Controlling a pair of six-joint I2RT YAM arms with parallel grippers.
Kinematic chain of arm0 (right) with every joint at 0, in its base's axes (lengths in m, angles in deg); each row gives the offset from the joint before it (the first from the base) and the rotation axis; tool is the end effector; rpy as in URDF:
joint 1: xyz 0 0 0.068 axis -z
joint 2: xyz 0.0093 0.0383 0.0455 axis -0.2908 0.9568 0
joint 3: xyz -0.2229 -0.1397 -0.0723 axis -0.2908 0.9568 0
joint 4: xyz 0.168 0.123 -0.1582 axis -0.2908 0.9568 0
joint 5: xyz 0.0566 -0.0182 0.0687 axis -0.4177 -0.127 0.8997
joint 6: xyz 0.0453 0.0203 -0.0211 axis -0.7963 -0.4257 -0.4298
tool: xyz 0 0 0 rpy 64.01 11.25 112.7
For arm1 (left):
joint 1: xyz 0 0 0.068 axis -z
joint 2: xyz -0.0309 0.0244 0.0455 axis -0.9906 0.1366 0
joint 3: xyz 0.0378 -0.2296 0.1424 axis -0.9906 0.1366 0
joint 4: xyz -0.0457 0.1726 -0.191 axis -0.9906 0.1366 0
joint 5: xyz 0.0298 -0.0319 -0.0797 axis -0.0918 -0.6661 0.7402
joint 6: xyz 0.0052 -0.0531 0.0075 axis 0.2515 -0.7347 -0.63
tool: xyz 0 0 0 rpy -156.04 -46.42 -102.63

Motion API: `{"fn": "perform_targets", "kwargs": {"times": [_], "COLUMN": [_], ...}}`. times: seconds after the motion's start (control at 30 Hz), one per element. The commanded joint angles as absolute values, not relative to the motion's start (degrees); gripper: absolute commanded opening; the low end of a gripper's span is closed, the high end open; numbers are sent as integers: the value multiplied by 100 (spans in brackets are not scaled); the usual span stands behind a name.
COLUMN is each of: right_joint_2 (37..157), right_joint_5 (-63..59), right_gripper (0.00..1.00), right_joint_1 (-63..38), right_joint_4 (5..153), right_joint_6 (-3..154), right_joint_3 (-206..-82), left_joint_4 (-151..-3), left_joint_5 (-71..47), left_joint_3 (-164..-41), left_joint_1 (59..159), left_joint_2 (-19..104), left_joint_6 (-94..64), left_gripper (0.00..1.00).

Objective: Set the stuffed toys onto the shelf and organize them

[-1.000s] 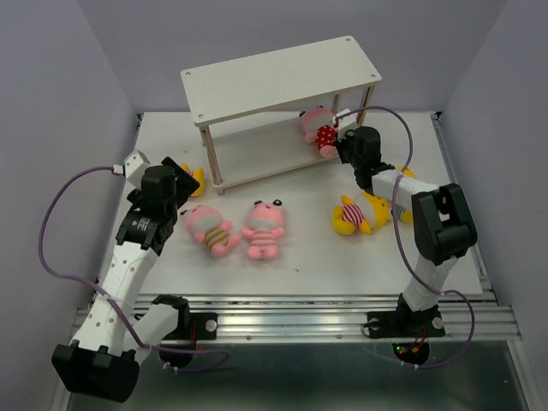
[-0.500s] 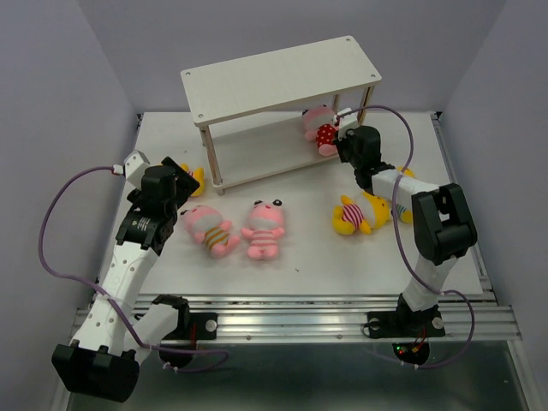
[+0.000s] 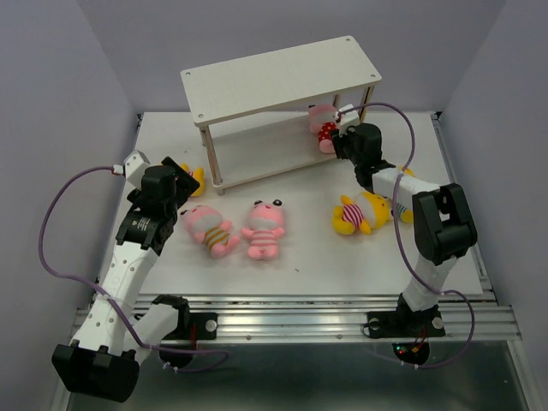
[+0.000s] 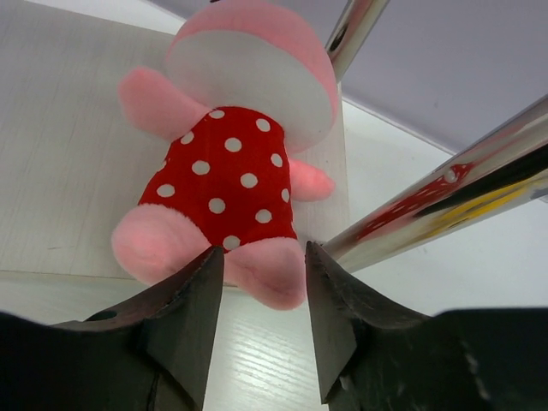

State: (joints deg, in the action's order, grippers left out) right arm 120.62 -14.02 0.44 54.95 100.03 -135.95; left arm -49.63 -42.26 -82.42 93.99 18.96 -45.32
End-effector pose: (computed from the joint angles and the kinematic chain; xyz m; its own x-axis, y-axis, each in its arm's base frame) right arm 0.4081 0.1181 0.2422 -0.1506 -0.3596 -0.9209 -0.2781 0.9093 -0.3096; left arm 0.1963 -0.0275 0.3378 -0.2112 -0.5881 -0.7807 -0.3764 0.7861 -0.4903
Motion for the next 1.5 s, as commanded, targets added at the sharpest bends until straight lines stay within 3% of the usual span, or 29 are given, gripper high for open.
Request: {"fn": "perform_targets", "kwargs": {"times": [0.0, 0.13, 0.47, 0.5, 0.97, 1.23, 1.47], "right_joint_2": [11969, 11838, 11179, 11022, 9967, 9299, 8841], "right_joint_5": [-1530, -1539, -1521, -1548, -1487, -2207, -230], "right_gripper": [52, 69, 93, 100, 100, 100, 100], "right_joint_1": [91, 91, 91, 91, -23, -1375, -2175], "right_joint_4": [5176, 5237, 5694, 5721, 6995, 7768, 7707], "right_joint_6": [9936, 9875, 9559, 9523, 8470, 7933, 7362], "right_joint_3": [-13845, -13766, -13582, -13546, -13221, -12598, -11718], "left_joint_4": [-5069, -5078, -5095, -5095, -5043, -4867, -5061], "left_joint_5": [-4295, -4287, -4225, -4216, -3927, -3312, -2423], "left_joint_3": [-8306, -8297, -8306, -8306, -8227, -7832, -6979], "left_joint_1": [9375, 9375, 9375, 9375, 9367, 9375, 9375], "left_joint_2": [1885, 1894, 1885, 1868, 1666, 1402, 1568], "left_joint_6": [-4412, -4412, -4403, -4403, -4447, -4588, -4728], "left_gripper": [99, 99, 99, 99, 99, 99, 99]}}
